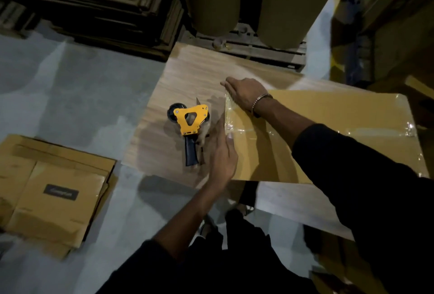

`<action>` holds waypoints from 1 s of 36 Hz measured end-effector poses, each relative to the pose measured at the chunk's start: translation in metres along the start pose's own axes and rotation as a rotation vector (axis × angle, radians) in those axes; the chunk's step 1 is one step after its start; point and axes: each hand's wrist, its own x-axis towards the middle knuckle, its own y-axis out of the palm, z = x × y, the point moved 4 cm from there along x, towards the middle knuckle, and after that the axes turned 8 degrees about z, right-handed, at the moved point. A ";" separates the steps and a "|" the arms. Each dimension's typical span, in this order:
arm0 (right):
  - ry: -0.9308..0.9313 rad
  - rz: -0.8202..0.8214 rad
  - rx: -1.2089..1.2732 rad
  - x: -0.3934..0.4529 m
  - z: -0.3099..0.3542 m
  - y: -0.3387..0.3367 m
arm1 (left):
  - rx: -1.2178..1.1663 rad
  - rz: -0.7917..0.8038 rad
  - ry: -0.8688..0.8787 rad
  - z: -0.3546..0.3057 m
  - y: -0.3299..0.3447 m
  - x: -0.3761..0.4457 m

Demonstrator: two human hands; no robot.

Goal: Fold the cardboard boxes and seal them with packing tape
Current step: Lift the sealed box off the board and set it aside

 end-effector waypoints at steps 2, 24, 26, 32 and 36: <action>0.038 -0.011 -0.008 -0.001 0.002 0.003 | -0.041 -0.023 -0.047 -0.004 0.000 -0.032; 0.306 0.145 0.052 -0.224 -0.026 0.037 | 0.715 0.050 0.196 0.009 0.000 -0.007; 0.410 0.119 0.062 -0.243 -0.063 0.028 | 0.795 0.036 0.216 0.007 0.002 -0.008; 0.607 0.110 0.137 -0.250 -0.094 0.016 | 1.038 0.206 0.262 -0.028 0.041 -0.011; 0.350 0.147 0.043 -0.242 -0.048 0.036 | 0.932 0.257 0.258 -0.050 0.089 -0.010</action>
